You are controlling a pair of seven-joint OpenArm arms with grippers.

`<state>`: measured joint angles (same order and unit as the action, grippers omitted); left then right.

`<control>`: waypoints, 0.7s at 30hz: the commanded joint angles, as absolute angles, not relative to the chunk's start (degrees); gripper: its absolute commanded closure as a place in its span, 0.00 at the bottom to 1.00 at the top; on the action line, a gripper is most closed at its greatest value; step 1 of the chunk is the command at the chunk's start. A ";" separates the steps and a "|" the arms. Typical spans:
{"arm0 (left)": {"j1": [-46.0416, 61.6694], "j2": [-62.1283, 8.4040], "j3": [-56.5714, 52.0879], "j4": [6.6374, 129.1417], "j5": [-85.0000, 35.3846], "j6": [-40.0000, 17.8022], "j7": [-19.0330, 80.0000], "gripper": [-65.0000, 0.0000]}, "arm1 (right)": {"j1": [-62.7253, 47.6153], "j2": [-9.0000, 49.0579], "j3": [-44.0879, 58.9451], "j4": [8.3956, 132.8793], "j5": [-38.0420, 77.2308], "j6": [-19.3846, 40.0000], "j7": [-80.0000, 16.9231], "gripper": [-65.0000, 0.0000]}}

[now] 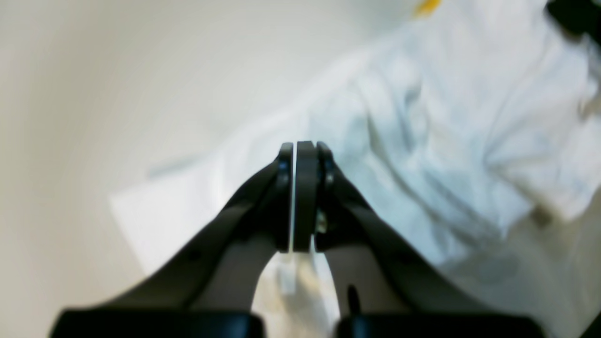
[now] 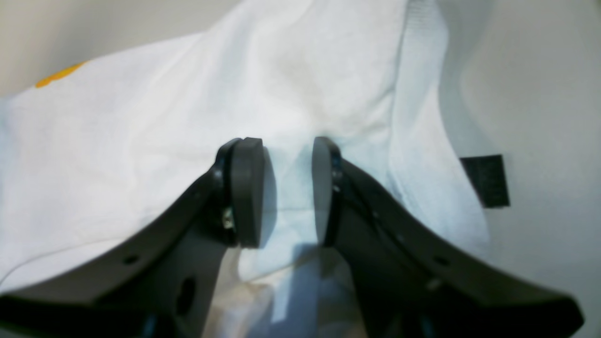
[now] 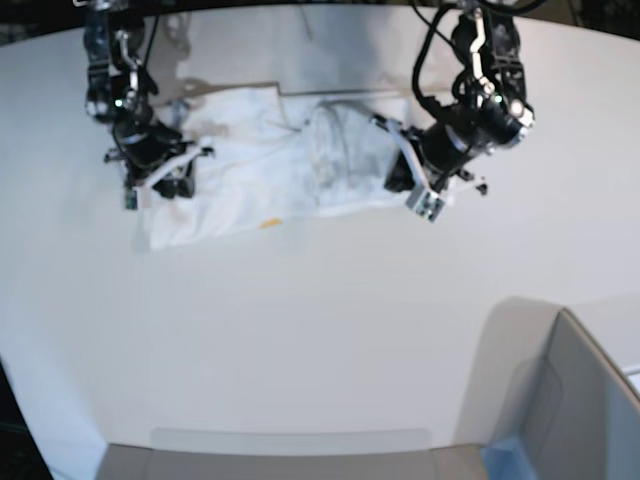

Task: Layout the t-shirt on the table in an organized manner, then fold the t-shirt properly
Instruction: 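Lay the held end onto the strip's middle and press it with the left gripper, then release the strip end with the right gripper and move it to the folded bundle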

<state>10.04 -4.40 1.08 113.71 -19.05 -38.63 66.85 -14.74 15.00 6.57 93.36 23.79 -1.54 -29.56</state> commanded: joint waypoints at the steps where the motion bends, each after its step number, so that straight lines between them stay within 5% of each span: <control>1: 9.80 -4.00 2.95 114.42 -20.26 -38.99 65.80 1.00 | -14.81 15.34 6.55 93.41 24.22 -1.36 -32.04 0.71; 12: 5.23 -3.91 9.98 101.14 -20.26 -38.46 65.36 1.00 | -14.37 15.34 6.55 93.49 24.22 -1.36 -32.04 0.71; 21: 4.70 -3.91 13.85 108.18 -20.62 -38.46 65.71 1.00 | -14.11 15.34 6.55 93.58 24.22 -1.36 -32.04 0.71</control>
<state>5.43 -3.95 13.89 107.09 -19.73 -38.39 66.35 -14.26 14.92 6.57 93.32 24.01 -1.52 -30.15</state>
